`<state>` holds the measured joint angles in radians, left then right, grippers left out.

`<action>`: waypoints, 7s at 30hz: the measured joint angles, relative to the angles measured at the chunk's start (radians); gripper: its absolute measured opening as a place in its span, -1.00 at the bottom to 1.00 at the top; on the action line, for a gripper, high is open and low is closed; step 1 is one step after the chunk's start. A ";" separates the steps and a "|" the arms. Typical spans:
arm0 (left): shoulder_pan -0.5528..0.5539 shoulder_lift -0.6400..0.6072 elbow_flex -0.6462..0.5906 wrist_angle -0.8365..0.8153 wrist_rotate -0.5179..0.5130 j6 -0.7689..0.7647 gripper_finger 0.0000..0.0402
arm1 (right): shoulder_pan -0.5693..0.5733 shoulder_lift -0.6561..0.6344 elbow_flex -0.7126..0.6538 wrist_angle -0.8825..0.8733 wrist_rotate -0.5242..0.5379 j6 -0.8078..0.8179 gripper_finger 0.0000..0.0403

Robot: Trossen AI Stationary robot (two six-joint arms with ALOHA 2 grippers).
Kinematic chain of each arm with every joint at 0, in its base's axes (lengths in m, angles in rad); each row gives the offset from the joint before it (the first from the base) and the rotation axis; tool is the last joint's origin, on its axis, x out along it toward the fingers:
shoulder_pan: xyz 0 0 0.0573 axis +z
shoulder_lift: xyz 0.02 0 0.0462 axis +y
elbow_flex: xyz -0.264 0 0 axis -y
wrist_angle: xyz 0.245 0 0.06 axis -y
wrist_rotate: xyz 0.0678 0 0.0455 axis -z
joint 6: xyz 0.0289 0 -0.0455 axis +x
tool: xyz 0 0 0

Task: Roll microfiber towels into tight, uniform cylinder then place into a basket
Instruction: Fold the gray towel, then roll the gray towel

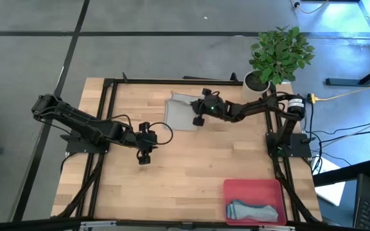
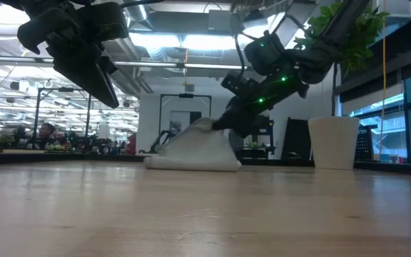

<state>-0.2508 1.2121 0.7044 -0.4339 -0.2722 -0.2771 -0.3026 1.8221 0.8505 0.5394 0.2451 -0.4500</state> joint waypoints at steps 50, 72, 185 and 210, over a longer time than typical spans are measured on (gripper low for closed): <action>0.000 0.000 0.000 0.000 -0.068 -0.004 -0.63 | 0.048 0.060 0.001 -0.191 -0.193 0.430 -0.19; 0.000 0.000 0.000 0.000 -0.068 -0.008 -0.63 | 0.266 0.116 0.004 -0.212 -0.344 0.520 -0.19; -0.027 0.293 0.000 0.219 0.005 0.303 -0.43 | 0.391 0.069 -0.080 -0.174 -0.177 0.236 0.04; -0.027 0.309 0.000 0.239 0.002 0.231 -0.43 | 0.390 0.074 -0.082 -0.138 -0.168 0.238 -0.93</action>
<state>-0.2779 1.5209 0.7044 -0.1945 -0.2707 -0.0460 0.0875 1.8965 0.7685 0.4015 0.0769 -0.2115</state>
